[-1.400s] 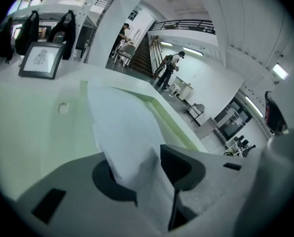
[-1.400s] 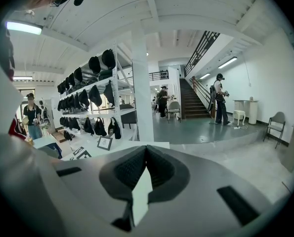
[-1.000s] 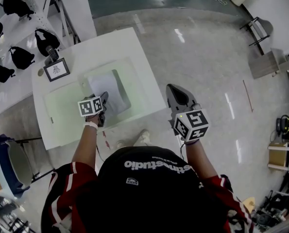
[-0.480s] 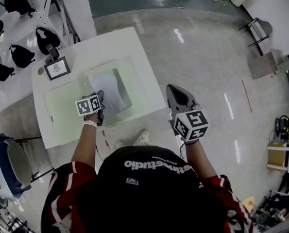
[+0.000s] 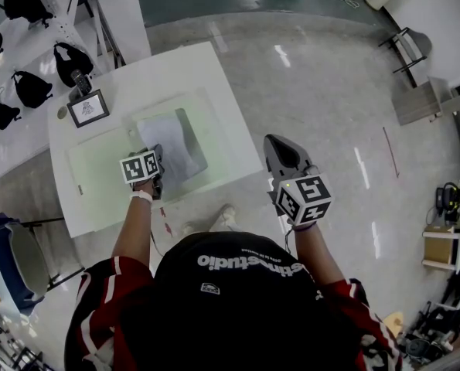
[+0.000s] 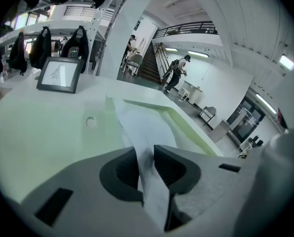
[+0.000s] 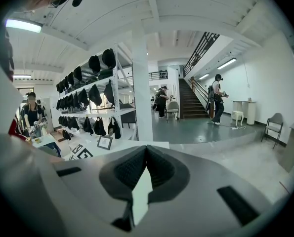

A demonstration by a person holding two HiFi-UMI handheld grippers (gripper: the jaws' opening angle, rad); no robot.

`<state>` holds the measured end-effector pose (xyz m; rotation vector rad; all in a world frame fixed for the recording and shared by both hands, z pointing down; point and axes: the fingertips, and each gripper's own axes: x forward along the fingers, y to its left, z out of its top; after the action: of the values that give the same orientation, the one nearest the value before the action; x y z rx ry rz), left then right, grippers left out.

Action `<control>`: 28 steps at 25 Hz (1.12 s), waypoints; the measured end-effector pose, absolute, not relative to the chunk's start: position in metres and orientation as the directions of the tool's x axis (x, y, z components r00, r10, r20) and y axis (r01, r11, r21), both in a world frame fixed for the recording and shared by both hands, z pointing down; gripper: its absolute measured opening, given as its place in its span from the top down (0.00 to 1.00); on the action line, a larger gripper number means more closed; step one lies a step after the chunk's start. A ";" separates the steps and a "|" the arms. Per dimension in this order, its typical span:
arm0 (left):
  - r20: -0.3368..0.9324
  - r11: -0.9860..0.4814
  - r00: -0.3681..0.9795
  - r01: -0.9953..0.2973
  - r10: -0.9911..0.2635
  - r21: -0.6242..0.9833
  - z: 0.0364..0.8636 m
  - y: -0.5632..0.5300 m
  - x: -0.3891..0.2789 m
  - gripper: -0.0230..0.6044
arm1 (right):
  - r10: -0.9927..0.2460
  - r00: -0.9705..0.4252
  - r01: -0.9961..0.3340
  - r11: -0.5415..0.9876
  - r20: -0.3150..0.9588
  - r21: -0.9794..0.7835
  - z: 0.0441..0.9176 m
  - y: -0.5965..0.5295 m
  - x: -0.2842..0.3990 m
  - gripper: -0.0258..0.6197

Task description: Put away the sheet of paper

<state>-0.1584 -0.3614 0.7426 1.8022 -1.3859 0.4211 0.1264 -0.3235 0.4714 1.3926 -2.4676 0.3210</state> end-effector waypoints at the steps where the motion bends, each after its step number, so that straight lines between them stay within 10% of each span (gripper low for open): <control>1: 0.682 -0.082 0.337 -0.922 -0.649 0.378 0.741 -0.362 -0.159 0.85 | -0.795 -0.492 -0.859 0.509 0.355 -0.052 0.472 -0.323 0.127 0.96; 7: 0.689 -0.096 0.303 -0.942 -0.659 0.323 0.734 -0.364 -0.169 0.66 | -0.790 -0.503 -0.853 0.519 0.351 -0.054 0.469 -0.324 0.122 0.96; 28: 0.645 -0.081 0.277 -0.945 -0.712 0.316 0.703 -0.339 -0.202 0.66 | -0.790 -0.518 -0.845 0.532 0.327 -0.055 0.459 -0.309 0.100 0.96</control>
<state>-0.2022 -0.3386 0.7027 1.8526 -1.4951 0.4258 0.0998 -0.3094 0.4594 1.3715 -2.5102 0.3013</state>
